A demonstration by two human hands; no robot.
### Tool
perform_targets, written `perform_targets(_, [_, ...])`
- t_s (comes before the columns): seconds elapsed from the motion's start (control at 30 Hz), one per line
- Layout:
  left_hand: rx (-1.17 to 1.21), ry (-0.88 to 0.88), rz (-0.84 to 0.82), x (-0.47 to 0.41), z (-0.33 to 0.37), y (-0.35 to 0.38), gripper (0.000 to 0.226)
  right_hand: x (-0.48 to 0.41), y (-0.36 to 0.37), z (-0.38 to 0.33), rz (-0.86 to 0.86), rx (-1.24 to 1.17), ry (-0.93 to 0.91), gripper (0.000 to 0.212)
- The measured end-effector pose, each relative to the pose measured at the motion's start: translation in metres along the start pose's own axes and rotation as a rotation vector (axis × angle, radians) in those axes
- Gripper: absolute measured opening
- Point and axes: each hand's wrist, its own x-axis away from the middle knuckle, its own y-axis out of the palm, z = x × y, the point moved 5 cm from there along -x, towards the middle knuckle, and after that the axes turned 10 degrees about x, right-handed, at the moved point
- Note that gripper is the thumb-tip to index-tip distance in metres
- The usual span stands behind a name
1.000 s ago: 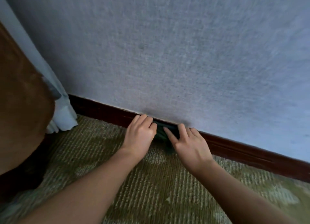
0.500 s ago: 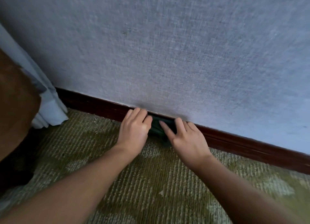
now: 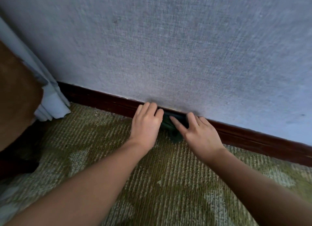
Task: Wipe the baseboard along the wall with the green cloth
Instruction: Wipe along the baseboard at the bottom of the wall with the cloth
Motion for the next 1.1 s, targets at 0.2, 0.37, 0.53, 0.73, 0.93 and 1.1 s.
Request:
perform_targets(0.2, [0.006, 0.087, 0.062, -0.002, 0.017, 0.004, 0.026, 0.014, 0.002, 0.013, -0.002, -0.002, 0.012, 0.068])
perform_targets(0.37, [0.057, 0.147, 0.098, -0.005, 0.04, 0.011, 0.028, 0.031, 0.006, 0.031, -0.028, 0.008, 0.006, 0.069])
perform_targets(0.53, [0.021, 0.24, -0.01, -0.004, 0.042, 0.012, 0.025, 0.033, 0.008, 0.035, -0.119, 0.014, -0.003, 0.078])
perform_targets(0.73, [-0.07, 0.487, -0.077, -0.006, 0.062, 0.018, 0.029, 0.049, 0.007, 0.05, -0.171, 0.012, -0.011, 0.069])
perform_targets(0.93, [-0.103, 0.649, -0.14, -0.011, 0.1, 0.025, 0.009, 0.075, 0.012, 0.068, -0.406, 0.016, 0.039, 0.061])
perform_targets(1.1, [-0.095, 0.761, -0.166, -0.008, 0.125, 0.024, 0.029, 0.094, 0.01, 0.081, -0.466, -0.002, 0.093, 0.061])
